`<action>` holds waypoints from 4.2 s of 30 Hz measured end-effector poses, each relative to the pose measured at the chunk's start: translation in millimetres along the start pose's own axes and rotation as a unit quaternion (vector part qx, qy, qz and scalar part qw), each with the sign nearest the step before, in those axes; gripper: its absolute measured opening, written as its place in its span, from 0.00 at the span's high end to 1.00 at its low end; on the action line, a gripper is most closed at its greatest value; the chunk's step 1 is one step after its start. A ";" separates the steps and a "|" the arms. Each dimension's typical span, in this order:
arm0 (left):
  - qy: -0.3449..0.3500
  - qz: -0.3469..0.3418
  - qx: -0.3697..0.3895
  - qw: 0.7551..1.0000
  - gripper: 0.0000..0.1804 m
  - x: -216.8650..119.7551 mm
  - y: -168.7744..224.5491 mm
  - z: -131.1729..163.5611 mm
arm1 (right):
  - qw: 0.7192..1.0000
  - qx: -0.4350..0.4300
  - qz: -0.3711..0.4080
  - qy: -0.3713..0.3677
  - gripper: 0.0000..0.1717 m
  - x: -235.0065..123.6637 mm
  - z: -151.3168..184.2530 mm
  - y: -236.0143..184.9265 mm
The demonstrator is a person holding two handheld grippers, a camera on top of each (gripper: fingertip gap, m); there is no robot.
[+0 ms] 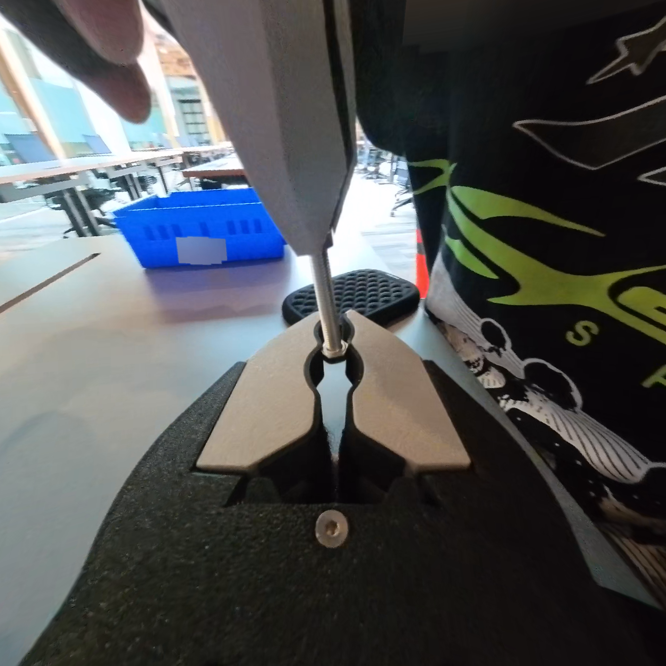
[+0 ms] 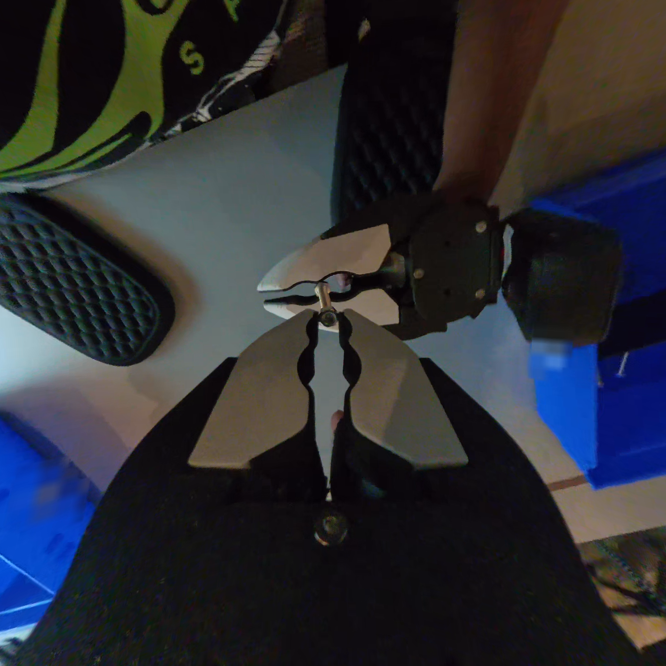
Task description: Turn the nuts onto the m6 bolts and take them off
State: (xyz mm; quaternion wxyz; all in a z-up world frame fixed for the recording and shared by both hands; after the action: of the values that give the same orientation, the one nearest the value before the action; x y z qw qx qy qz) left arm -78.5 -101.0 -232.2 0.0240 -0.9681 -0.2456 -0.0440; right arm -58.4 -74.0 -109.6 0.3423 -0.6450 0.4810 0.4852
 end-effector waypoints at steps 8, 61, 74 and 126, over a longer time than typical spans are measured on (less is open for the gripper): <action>-0.027 -0.144 0.028 0.989 0.96 -7.4 -15.0 -1.0 | 0.984 0.167 0.051 -0.015 0.94 -4.4 17.4 8.3; 0.017 -0.114 0.023 0.993 0.96 47.7 -30.5 12.8 | 0.620 0.316 0.523 0.493 0.59 68.3 68.4 -131.7; 0.010 -0.101 0.017 0.995 0.96 51.0 -28.8 17.6 | 0.623 0.297 0.515 0.508 0.63 69.3 59.7 -128.3; 0.008 -0.097 0.014 0.995 0.96 53.0 -28.2 17.5 | 0.636 0.287 0.537 0.474 0.71 71.4 60.7 -129.5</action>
State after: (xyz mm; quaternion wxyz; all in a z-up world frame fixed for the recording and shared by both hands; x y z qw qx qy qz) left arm -44.2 -50.0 -243.8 0.0352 -0.9390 -0.3384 -0.0506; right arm 51.7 -0.2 -198.9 -0.0857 -0.2841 0.9537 0.0488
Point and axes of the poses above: each gripper's, where its closed fingertips meet, x out along the fingers, z out of its underside, y = z × x across the jaws, the point moved 8 cm from there along -x, back along the fingers, and after that the axes turned 7 degrees about y, right-handed, at the moved point
